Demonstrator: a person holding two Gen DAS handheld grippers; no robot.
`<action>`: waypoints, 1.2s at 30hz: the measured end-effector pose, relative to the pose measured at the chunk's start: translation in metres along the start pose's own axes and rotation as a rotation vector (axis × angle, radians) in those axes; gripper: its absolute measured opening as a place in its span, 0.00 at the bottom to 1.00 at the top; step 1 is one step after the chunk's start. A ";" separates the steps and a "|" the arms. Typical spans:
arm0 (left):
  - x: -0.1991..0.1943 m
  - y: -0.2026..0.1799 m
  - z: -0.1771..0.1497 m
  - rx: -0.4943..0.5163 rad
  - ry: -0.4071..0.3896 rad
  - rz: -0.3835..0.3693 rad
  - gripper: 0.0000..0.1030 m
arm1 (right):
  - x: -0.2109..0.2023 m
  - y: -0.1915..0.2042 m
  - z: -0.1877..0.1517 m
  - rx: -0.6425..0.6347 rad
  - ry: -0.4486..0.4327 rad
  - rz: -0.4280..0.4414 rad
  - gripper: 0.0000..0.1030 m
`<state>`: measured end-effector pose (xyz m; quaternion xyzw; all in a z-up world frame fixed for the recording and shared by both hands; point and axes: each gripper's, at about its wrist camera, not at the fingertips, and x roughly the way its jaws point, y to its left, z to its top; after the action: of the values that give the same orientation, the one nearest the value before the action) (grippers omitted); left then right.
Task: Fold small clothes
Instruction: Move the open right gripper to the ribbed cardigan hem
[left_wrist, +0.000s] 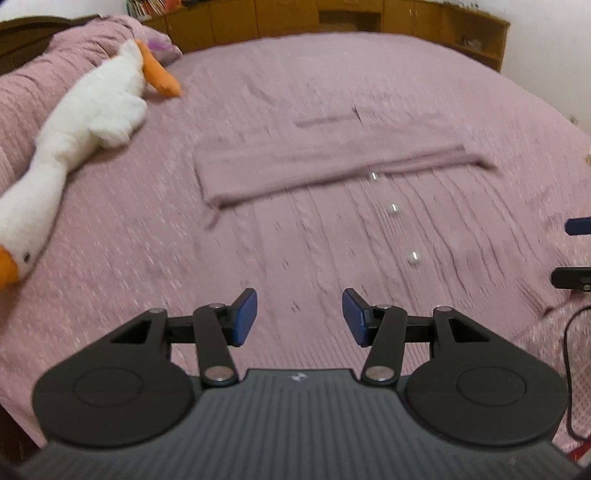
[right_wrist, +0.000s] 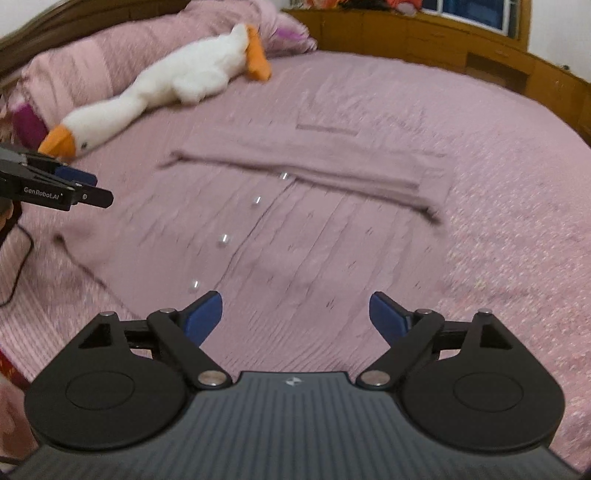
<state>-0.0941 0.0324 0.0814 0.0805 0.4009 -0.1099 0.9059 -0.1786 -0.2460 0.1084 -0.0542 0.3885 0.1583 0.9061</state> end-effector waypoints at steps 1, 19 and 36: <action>0.000 -0.003 -0.004 -0.004 0.009 -0.001 0.51 | 0.003 0.003 -0.002 -0.009 0.010 0.003 0.89; 0.018 -0.025 -0.022 0.077 0.073 -0.063 0.63 | 0.083 0.079 -0.020 -0.382 0.271 -0.060 0.96; 0.025 -0.060 -0.036 0.279 0.137 -0.202 0.67 | 0.080 0.052 -0.003 -0.163 0.110 -0.211 0.97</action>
<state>-0.1185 -0.0203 0.0352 0.1719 0.4485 -0.2491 0.8410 -0.1457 -0.1781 0.0503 -0.1769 0.4156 0.0902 0.8876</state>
